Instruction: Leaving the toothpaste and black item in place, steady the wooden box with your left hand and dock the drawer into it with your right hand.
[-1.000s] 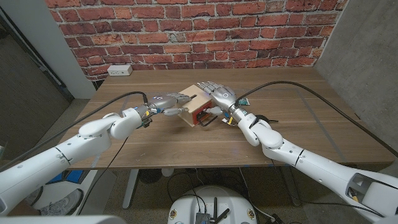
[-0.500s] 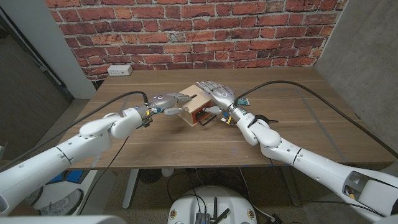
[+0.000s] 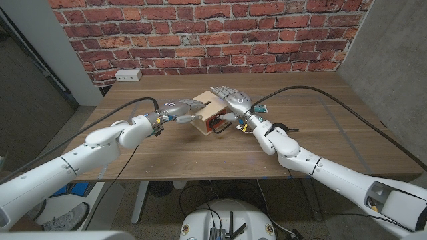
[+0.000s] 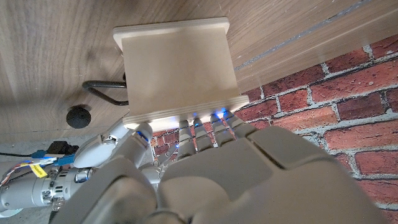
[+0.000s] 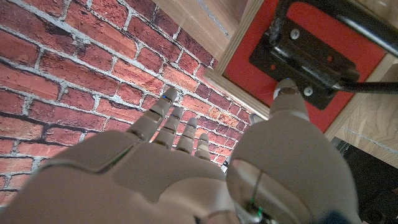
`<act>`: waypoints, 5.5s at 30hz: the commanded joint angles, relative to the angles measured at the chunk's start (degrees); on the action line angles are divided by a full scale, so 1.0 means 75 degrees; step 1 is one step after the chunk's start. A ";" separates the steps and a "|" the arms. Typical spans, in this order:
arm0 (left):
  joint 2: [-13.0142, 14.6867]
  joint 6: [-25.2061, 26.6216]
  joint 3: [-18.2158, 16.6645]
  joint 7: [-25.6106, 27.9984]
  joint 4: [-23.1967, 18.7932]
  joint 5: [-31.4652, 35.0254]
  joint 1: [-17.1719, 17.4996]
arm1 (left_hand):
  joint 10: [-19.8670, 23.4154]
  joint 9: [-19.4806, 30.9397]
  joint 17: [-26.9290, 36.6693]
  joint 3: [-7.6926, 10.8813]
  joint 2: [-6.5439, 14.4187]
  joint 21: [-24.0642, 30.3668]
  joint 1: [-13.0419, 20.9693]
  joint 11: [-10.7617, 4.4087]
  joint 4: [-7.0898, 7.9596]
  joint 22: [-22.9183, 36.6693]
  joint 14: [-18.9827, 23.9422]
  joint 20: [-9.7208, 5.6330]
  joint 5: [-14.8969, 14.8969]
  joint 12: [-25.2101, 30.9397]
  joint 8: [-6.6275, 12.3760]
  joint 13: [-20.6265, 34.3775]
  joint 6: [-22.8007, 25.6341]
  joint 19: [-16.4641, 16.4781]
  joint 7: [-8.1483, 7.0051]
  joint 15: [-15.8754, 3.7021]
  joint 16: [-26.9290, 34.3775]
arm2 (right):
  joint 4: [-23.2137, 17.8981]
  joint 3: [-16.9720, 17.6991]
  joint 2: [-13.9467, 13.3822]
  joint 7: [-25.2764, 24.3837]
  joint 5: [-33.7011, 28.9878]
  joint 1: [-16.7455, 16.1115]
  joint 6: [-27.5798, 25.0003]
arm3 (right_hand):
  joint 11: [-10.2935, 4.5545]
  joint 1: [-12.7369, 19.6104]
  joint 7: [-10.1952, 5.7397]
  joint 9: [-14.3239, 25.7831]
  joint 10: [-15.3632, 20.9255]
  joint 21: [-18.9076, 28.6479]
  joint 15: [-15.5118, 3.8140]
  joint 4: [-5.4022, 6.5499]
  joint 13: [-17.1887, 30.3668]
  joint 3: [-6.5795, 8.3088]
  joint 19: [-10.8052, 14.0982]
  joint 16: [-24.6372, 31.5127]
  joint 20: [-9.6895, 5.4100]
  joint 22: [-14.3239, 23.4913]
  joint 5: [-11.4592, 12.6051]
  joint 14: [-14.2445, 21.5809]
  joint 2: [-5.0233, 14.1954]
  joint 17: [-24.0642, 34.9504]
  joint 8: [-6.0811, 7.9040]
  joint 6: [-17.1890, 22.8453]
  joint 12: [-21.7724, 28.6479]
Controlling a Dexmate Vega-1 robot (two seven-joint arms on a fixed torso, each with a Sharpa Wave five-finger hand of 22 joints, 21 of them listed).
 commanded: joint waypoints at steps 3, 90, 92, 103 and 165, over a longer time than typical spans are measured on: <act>-0.0034 -0.0005 0.0038 -0.0054 0.0034 -0.0007 -0.0067 | 0.0061 0.0035 0.0033 0.0057 0.0587 0.0004 0.0008 0.0008 0.0001 0.0024 0.0069 -0.1057 -0.0003 0.0005 0.0034 0.0031 0.0092 0.0072 -0.0011 -0.0642 0.0019 | 0.0090 -0.0072 0.0064 -0.0055 0.0104 0.0063 -0.0069 | 0.0011 -0.0076 -0.0015 0.0017 0.0084 0.0020 -0.0027 0.0006 0.0030 -0.0034 0.0042 0.0033 -0.0007 0.0017 0.0053 0.0066 -0.0004 0.0039 0.0058 0.0073 0.0047; -0.0134 0.0385 -0.0524 0.1032 -0.0074 -0.0215 0.0275 | 0.0031 0.0040 0.0032 0.0116 0.0600 0.0010 0.0020 0.0021 0.0007 0.0023 0.0028 -0.1014 -0.0004 0.0000 0.0014 0.0033 0.0130 0.0134 0.0011 -0.0629 0.0014 | -0.2344 0.1703 -0.1371 0.1140 0.0869 -0.1606 -0.0389 | -0.0005 -0.0246 -0.0038 0.0013 0.0303 0.0047 -0.0118 0.0075 0.0037 -0.0045 0.0212 0.0101 -0.0075 0.0017 0.0148 0.0178 0.0206 0.0113 0.0123 0.0488 0.0074; -0.0149 0.0242 -0.0509 0.1090 0.0057 -0.0257 0.0192 | 0.0035 0.0040 0.0031 0.0117 0.0598 0.0011 0.0021 0.0022 0.0005 0.0023 0.0029 -0.1014 -0.0004 0.0002 0.0015 0.0033 0.0132 0.0138 0.0016 -0.0625 0.0014 | -0.2387 0.1756 -0.1396 0.1191 0.0960 -0.1621 -0.0378 | -0.0001 -0.0263 -0.0030 0.0013 0.0301 0.0049 -0.0119 0.0085 0.0037 -0.0047 0.0224 0.0106 -0.0082 0.0017 0.0146 0.0188 0.0219 0.0117 0.0123 0.0497 0.0071; -0.0640 0.0290 -0.0499 0.1808 0.0566 -0.0459 0.0054 | 0.0052 0.0041 0.0029 0.0124 0.0598 0.0023 0.0027 0.0037 -0.0002 0.0023 0.0039 -0.0990 -0.0004 0.0007 0.0021 0.0033 0.0158 0.0189 0.0019 -0.0615 0.0013 | -0.2421 0.2100 -0.1516 0.1325 0.1733 -0.1651 -0.0130 | -0.0026 -0.0353 -0.0020 0.0012 0.0425 0.0076 -0.0222 0.0125 0.0037 -0.0064 0.0349 0.0130 -0.0190 0.0015 0.0127 0.0240 0.0275 0.0133 0.0131 0.0582 0.0101; -0.2996 -0.1033 -0.0556 0.3910 0.2889 -0.3513 -0.0121 | 0.0202 0.0034 0.0018 0.0097 0.0599 0.0053 0.0132 0.0179 -0.0181 0.0024 0.0203 -0.0853 -0.0017 0.0045 -0.0019 0.0028 0.0139 0.0423 0.0148 -0.0472 0.0042 | -0.0623 0.3649 -0.0339 -0.0037 0.7708 -0.2228 0.2543 | 0.0012 -0.1920 0.0729 -0.0024 0.0573 -0.0082 -0.0151 0.0922 -0.0032 -0.0459 -0.0104 0.0098 -0.0432 -0.0003 -0.0496 0.0314 0.0879 0.0116 -0.0024 0.0843 0.0038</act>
